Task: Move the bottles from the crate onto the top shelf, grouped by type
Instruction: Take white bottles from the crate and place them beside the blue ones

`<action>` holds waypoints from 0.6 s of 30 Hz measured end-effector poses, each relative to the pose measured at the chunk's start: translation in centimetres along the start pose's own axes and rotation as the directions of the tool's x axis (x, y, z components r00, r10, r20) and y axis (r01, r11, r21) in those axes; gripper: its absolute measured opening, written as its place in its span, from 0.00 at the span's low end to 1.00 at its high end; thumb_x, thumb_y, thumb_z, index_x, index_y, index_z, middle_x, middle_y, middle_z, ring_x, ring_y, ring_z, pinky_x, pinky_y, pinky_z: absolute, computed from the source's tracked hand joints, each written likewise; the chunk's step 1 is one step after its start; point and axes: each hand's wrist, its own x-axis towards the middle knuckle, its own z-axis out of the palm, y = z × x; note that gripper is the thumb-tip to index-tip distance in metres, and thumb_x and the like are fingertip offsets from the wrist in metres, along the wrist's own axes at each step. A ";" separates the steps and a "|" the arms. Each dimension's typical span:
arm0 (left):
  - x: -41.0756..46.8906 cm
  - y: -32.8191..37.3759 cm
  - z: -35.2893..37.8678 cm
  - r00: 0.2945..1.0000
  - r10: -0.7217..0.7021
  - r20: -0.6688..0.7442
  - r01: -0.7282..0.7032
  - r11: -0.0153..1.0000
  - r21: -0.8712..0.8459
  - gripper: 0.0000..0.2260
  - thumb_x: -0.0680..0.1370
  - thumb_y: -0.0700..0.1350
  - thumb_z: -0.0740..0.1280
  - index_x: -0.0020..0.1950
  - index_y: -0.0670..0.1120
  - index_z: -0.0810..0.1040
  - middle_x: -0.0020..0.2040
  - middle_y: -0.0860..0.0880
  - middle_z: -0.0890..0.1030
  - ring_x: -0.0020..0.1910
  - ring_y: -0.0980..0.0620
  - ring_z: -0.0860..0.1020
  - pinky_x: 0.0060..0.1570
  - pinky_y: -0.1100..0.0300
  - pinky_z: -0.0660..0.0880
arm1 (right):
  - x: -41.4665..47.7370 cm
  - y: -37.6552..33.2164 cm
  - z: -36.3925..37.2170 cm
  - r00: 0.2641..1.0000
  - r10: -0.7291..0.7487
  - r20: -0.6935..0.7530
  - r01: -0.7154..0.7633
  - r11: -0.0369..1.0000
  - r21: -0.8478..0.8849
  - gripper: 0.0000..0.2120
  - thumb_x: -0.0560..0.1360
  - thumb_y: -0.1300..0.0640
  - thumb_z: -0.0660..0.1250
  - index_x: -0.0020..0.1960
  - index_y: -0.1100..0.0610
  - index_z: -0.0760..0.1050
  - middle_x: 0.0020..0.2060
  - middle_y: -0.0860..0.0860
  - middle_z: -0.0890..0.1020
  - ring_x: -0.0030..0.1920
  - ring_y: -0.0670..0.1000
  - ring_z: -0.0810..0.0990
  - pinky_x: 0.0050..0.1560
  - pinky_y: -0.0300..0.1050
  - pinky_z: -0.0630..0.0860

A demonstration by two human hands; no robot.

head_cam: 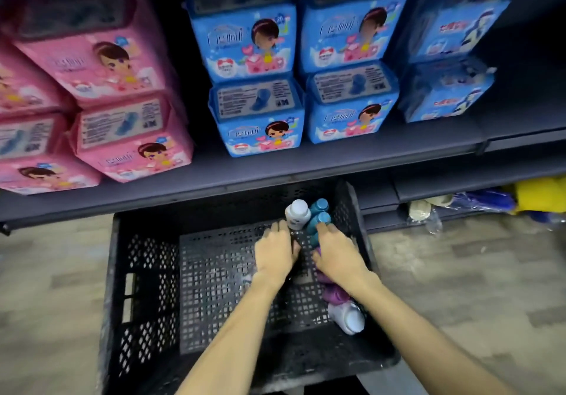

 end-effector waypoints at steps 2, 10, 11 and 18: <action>1.4 0.3 1.3 1.000 0.001 -0.019 -0.002 1.000 -0.025 0.18 0.78 0.53 0.64 0.62 0.44 0.68 0.58 0.46 0.74 0.58 0.45 0.76 0.47 0.52 0.76 | 0.6 0.4 0.7 1.000 0.008 -0.015 -0.008 1.000 -0.029 0.29 0.78 0.60 0.63 0.77 0.60 0.58 0.68 0.57 0.70 0.64 0.58 0.75 0.58 0.48 0.72; 5.0 1.5 5.8 0.990 -0.125 -0.060 0.117 0.985 -0.130 0.22 0.76 0.55 0.67 0.61 0.42 0.67 0.56 0.44 0.73 0.54 0.45 0.77 0.42 0.53 0.76 | 3.3 1.7 3.0 0.997 0.081 0.014 -0.082 0.997 0.012 0.31 0.78 0.64 0.63 0.78 0.61 0.56 0.70 0.58 0.69 0.65 0.58 0.74 0.61 0.47 0.71; 5.4 1.6 6.1 0.988 -0.140 -0.071 0.128 0.980 -0.153 0.23 0.76 0.56 0.67 0.60 0.41 0.67 0.56 0.44 0.73 0.52 0.45 0.78 0.41 0.53 0.77 | 3.6 1.9 3.1 0.997 0.081 0.006 -0.082 0.996 0.024 0.31 0.78 0.64 0.63 0.78 0.62 0.56 0.69 0.59 0.70 0.66 0.58 0.74 0.63 0.46 0.71; 7.2 2.3 8.0 0.957 -0.279 -0.075 0.221 0.875 -0.431 0.25 0.72 0.54 0.73 0.58 0.40 0.68 0.55 0.42 0.76 0.51 0.41 0.78 0.42 0.48 0.76 | 5.1 2.6 4.1 0.995 0.099 0.024 -0.102 0.975 0.198 0.26 0.80 0.67 0.58 0.76 0.67 0.57 0.67 0.69 0.70 0.67 0.67 0.72 0.66 0.58 0.68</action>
